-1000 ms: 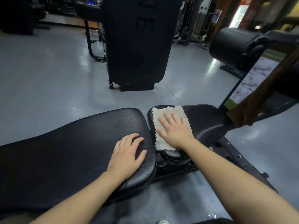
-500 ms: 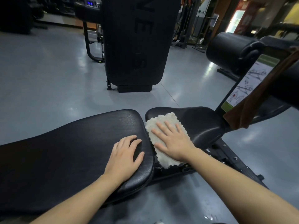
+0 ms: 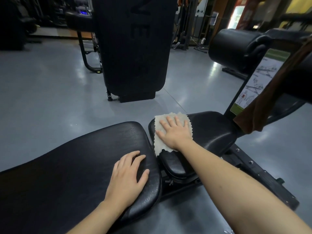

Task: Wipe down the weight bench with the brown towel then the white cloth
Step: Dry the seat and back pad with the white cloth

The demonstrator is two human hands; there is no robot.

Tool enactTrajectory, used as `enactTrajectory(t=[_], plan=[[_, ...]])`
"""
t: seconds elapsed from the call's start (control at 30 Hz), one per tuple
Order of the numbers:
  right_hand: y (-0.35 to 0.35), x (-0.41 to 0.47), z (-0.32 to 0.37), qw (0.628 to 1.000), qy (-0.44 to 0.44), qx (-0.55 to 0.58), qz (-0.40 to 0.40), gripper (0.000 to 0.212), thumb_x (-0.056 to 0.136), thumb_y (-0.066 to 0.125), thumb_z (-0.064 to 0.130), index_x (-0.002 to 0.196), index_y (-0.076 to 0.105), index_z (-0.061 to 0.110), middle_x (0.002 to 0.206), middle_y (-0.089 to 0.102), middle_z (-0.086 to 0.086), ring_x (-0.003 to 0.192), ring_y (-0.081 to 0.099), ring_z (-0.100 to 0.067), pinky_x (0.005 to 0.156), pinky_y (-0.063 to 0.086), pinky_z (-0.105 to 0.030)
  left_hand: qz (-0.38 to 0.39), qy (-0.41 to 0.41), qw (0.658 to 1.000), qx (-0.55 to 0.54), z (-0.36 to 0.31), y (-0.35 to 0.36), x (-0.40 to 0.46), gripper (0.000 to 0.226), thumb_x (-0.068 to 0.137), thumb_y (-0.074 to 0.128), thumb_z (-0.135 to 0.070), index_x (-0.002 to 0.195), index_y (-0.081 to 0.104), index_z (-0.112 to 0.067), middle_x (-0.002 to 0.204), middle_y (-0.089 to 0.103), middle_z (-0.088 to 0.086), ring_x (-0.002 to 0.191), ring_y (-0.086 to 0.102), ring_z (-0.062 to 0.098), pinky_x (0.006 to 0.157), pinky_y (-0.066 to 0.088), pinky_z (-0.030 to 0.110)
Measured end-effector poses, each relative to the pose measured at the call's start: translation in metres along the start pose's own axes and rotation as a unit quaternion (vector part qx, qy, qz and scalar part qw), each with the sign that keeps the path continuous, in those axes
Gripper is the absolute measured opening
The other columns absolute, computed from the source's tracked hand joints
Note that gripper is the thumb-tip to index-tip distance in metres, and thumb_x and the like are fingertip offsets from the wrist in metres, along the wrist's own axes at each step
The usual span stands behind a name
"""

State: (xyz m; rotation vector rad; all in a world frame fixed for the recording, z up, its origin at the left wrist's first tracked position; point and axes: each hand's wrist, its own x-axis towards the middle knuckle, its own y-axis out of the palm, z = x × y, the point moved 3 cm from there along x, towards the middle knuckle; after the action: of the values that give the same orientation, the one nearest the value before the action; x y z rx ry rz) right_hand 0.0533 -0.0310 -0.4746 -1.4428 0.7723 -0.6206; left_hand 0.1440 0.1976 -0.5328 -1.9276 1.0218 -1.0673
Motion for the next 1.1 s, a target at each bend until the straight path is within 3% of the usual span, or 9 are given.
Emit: enactTrajectory(t=[0.17,0.63,0.9,1.1], plan=[[-0.002,-0.018,-0.03,0.999,0.033,0.0,-0.018,0.071,0.097,0.009,0.069,0.16,0.005,0.037,0.169,-0.008,0.003,0.154,-0.014,-0.028,0.121,-0.008,-0.06,0.004,0.001,1.0,-0.002,0.0,-0.002,0.001,0.055,0.094,0.034,-0.059,0.139,0.051,-0.033,0.145,0.041,-0.018,0.138,0.033,0.004,0.115,0.028,0.031],[0.021,-0.103,-0.023,0.999,-0.017,-0.021,-0.047,0.07,0.099,0.01,0.065,0.161,-0.001,0.035,0.169,-0.013,-0.001,0.153,-0.02,-0.027,0.12,-0.014,-0.057,0.012,-0.011,1.0,0.016,-0.007,-0.006,0.001,0.059,0.092,0.03,-0.06,0.139,0.053,-0.031,0.144,0.044,-0.014,0.137,0.035,0.008,0.114,0.028,0.032],[0.016,-0.082,-0.019,0.99,-0.122,-0.06,-0.03,0.069,0.096,0.007,0.072,0.158,-0.003,0.043,0.168,-0.012,0.008,0.154,-0.015,-0.021,0.122,-0.009,-0.055,0.006,-0.006,1.0,0.008,-0.004,-0.003,0.001,0.055,0.093,0.035,-0.058,0.138,0.052,-0.031,0.144,0.043,-0.015,0.137,0.035,0.008,0.114,0.028,0.033],[0.005,-0.038,-0.024,0.996,-0.084,-0.034,-0.025,0.07,0.096,0.011,0.072,0.159,0.005,0.042,0.169,-0.005,0.009,0.155,-0.01,-0.02,0.123,-0.006,-0.055,0.0,-0.004,1.0,-0.007,-0.003,-0.003,0.0,0.053,0.094,0.037,-0.058,0.138,0.052,-0.033,0.143,0.042,-0.018,0.137,0.035,0.006,0.114,0.028,0.031]])
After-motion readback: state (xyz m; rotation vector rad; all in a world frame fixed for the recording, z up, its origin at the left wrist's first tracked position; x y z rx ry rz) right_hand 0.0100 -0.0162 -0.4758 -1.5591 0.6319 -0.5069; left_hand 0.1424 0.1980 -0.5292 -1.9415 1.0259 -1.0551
